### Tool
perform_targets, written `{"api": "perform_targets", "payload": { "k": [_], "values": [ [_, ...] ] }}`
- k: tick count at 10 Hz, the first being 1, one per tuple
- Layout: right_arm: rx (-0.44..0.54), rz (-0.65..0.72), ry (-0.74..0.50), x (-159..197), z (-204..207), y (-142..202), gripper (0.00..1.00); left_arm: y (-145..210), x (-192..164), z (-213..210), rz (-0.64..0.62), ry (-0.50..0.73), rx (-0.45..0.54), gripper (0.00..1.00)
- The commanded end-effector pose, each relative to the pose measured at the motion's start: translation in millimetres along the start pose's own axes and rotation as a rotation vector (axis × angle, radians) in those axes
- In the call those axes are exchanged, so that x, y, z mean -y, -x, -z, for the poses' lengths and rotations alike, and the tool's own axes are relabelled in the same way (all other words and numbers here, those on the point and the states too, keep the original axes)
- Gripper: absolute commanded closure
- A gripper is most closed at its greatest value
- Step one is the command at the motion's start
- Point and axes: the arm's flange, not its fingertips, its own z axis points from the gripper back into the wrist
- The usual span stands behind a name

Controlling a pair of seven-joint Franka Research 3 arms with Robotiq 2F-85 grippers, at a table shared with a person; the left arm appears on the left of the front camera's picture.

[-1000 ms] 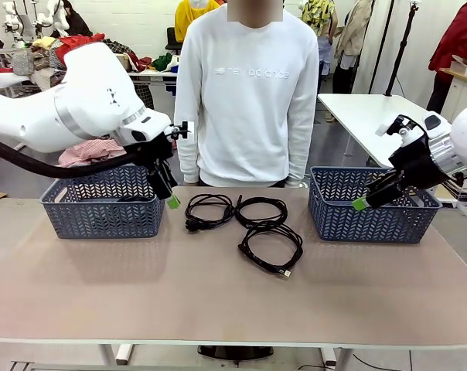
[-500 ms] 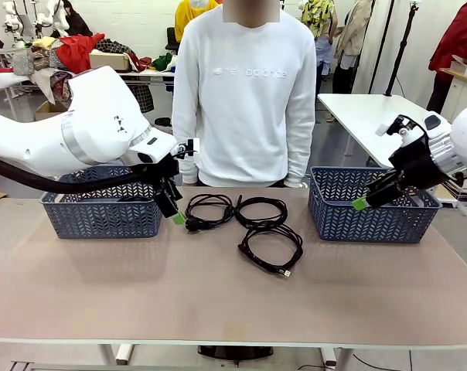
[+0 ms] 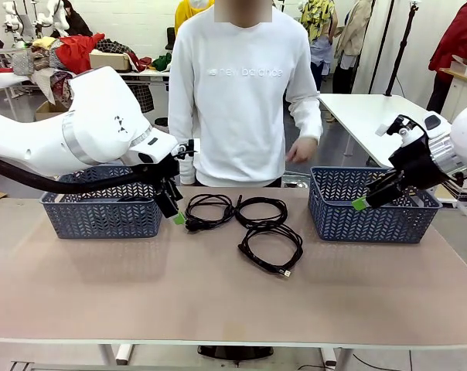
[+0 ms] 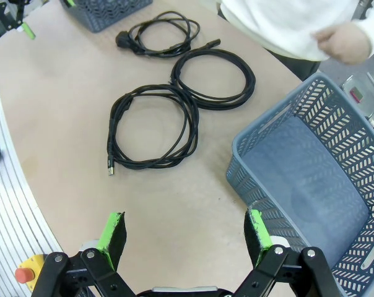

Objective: Organize the cables according to human instructions.
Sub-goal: Pick up a bundle of cables and place it in the basket indicated by the human.

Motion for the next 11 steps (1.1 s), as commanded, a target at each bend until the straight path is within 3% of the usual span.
{"api": "perform_targets", "payload": {
  "k": [1, 11],
  "values": [
    [0.017, -0.009, -0.014, 3.4, 1.7, 0.6, 0.0, 0.4, -0.4, -1.1, 0.0, -0.002, 0.0, 0.0],
    [0.017, -0.009, -0.014, 3.4, 1.7, 0.6, 0.0, 0.4, -0.4, -1.1, 0.0, -0.002, 0.0, 0.0]
  ]
}}
